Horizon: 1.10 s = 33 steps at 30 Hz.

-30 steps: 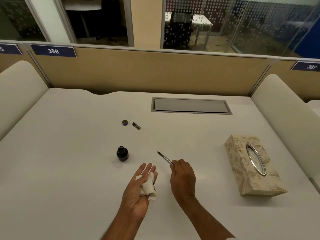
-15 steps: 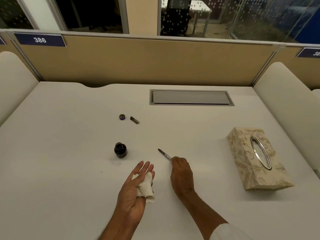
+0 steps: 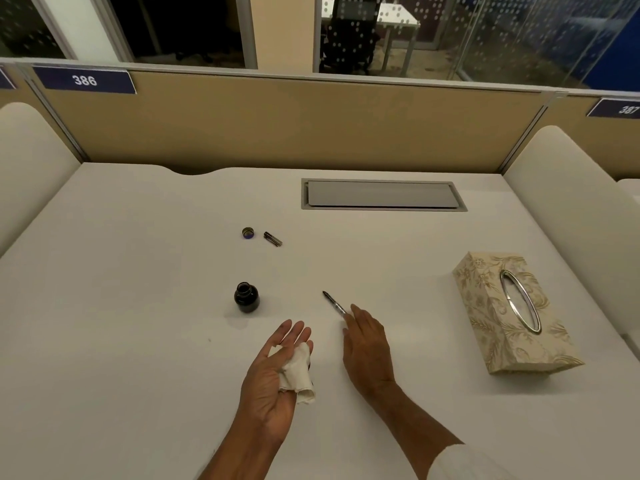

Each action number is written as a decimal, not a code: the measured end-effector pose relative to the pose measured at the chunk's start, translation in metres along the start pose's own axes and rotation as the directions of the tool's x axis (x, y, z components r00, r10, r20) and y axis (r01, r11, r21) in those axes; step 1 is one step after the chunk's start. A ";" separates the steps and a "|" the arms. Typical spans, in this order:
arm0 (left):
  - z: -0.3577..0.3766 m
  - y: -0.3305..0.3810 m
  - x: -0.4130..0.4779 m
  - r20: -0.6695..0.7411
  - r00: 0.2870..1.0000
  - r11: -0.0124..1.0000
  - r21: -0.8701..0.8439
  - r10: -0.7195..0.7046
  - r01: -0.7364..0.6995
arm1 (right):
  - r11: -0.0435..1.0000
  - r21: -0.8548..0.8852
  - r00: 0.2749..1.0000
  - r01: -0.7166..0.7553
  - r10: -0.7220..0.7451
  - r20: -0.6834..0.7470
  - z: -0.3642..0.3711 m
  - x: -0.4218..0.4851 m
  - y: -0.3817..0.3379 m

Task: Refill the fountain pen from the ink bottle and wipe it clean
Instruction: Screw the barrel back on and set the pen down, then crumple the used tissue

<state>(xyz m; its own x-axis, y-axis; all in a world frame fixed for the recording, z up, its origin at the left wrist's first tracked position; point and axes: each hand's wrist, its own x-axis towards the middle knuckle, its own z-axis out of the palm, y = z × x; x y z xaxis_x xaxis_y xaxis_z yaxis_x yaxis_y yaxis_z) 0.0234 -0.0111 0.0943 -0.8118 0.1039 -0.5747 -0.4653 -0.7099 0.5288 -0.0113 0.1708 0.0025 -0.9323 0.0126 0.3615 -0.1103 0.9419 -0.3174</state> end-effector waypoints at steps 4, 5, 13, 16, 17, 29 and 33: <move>-0.001 0.000 0.000 -0.008 0.999 0.999 -0.011 0.032 -0.032 | 0.999 0.015 0.999 -0.028 0.029 -0.025 -0.011 0.001 -0.008; -0.002 0.000 0.001 -0.010 0.999 0.999 -0.015 0.044 -0.044 | 0.999 0.027 0.998 -0.046 0.047 -0.039 -0.014 0.000 -0.011; -0.006 0.000 -0.003 0.027 0.992 0.992 0.044 0.120 -0.122 | 0.888 0.369 0.942 -0.275 0.326 -0.081 -0.057 -0.024 -0.059; -0.007 -0.001 -0.012 0.034 0.990 0.987 0.073 0.140 -0.142 | 0.629 0.628 0.856 -0.458 0.502 0.122 -0.088 -0.037 -0.084; -0.007 -0.001 -0.017 0.037 0.988 0.985 0.079 0.151 -0.154 | 0.535 0.680 0.832 -0.501 0.515 0.208 -0.100 -0.042 -0.093; 0.018 -0.060 -0.107 0.057 0.955 0.937 0.182 0.291 -0.297 | 0.314 0.742 0.795 -0.592 0.376 0.476 -0.199 -0.124 -0.109; 0.032 -0.104 -0.156 0.032 0.942 0.921 0.202 0.333 -0.332 | 0.335 0.764 0.827 -0.551 0.340 0.447 -0.231 -0.160 -0.082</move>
<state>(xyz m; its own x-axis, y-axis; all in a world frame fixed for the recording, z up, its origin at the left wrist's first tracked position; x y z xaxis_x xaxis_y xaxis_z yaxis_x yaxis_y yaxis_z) 0.1869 0.0688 0.1489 -0.9310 -0.1163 -0.3459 -0.2303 -0.5479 0.8042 0.2268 0.1690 0.1736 -0.9629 0.1803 -0.2007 0.2132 0.0524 -0.9756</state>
